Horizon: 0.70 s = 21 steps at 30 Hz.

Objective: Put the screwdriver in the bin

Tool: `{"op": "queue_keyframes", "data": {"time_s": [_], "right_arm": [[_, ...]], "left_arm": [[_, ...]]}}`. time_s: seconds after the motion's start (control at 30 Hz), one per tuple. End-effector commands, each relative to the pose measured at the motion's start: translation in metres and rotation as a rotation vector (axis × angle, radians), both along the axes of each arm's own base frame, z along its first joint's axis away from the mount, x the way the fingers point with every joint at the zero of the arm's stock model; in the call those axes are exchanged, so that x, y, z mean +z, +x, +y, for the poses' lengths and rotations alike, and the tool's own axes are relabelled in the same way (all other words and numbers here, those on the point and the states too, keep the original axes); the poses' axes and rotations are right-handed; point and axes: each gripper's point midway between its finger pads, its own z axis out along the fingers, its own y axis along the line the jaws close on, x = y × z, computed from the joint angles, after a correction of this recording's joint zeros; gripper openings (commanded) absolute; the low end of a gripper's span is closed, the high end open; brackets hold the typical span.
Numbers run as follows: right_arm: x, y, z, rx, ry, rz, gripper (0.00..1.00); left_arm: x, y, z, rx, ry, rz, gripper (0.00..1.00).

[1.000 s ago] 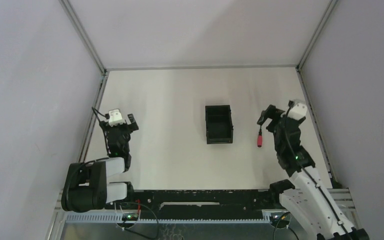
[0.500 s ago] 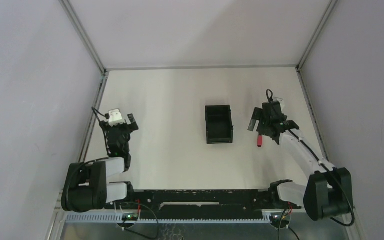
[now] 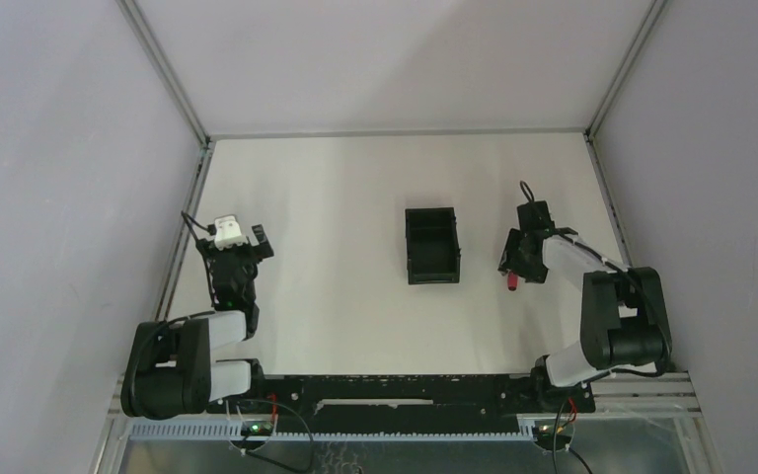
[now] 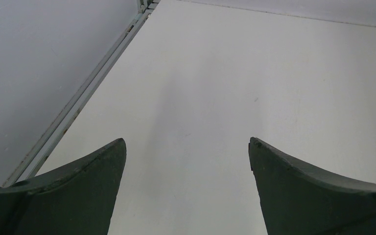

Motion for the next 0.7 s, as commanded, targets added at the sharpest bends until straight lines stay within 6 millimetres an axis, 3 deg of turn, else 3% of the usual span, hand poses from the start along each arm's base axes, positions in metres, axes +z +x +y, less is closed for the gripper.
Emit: {"op": "queue_keyframes", "data": {"time_s": [0.0,0.2,0.3,0.4,0.53,0.67], "right_arm": [[0.008,0.021,-0.001,-0.017,0.011,-0.042,0.61],[0.003,0.022,-0.004,-0.026,-0.003,-0.012,0.27],[0.012,0.024,-0.006,-0.025,-0.015,-0.024,0.17],[0.035,0.03,-0.004,0.003,-0.023,-0.069,0.13],[0.081,0.035,0.004,0.066,-0.052,-0.165,0.12],[0.129,0.039,0.038,0.258,-0.054,-0.305,0.12]], "left_arm": [[0.017,0.008,0.0,0.004,-0.007,-0.049,1.0],[0.017,0.008,0.0,0.004,-0.007,-0.05,1.0],[0.017,0.008,0.0,0.004,-0.007,-0.049,1.0],[0.017,0.008,0.001,0.005,-0.007,-0.05,1.0],[0.017,0.008,0.0,0.005,-0.007,-0.051,1.0],[0.017,0.008,0.001,0.005,-0.007,-0.05,1.0]]}}
